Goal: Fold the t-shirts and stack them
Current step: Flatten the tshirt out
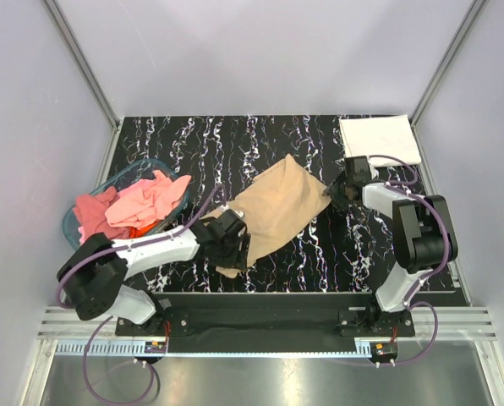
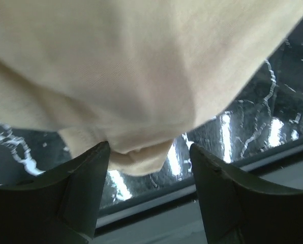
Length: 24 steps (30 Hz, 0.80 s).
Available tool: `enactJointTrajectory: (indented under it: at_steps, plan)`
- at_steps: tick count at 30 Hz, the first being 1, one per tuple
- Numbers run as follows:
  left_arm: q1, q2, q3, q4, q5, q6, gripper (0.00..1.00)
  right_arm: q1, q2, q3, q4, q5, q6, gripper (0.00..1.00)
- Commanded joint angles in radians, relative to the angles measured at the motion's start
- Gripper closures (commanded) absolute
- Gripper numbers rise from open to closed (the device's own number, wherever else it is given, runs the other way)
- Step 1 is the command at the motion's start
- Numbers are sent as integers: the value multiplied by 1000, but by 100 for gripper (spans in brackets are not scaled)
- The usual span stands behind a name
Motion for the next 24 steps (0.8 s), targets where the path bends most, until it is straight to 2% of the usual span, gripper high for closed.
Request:
enactJointTrajectory:
  at_steps: [1,2,4,6,7,9,10,12,13,16,19,22,24]
  plan:
    - [-29,108,25,62,-60,10,50,-13,8,40,73,-53,-30,62]
    - [-30,127,35,59,-54,13,68,-15,3,47,72,-61,-48,80]
    - [-30,132,68,35,-30,13,100,-27,-35,74,55,-102,-76,100]
    - [-30,58,120,-31,-14,18,100,-36,-128,109,-64,-90,-108,100]
    - [-32,23,207,-126,-55,23,100,-39,-168,160,-179,-23,-137,100]
    - [-30,-95,314,-226,-109,24,100,-41,-303,233,-282,57,-165,100]
    - [-32,-135,430,-308,-134,23,100,-45,-354,255,-327,94,-174,100]
    - [-32,-231,540,-366,-187,18,100,-47,-493,316,-437,184,-191,100]
    - [-32,-258,628,-395,-194,18,100,-48,-535,339,-474,206,-197,100]
    - [-29,-313,762,-443,-186,20,100,-50,-670,412,-588,261,-219,100]
    - [-26,-307,816,-466,-197,52,100,-49,-736,423,-609,267,-237,100]
    - [57,-257,789,-472,-180,84,100,-50,-698,409,-600,226,-272,100]
    - [155,-214,745,-432,-119,98,100,-49,-647,381,-576,183,-297,100]
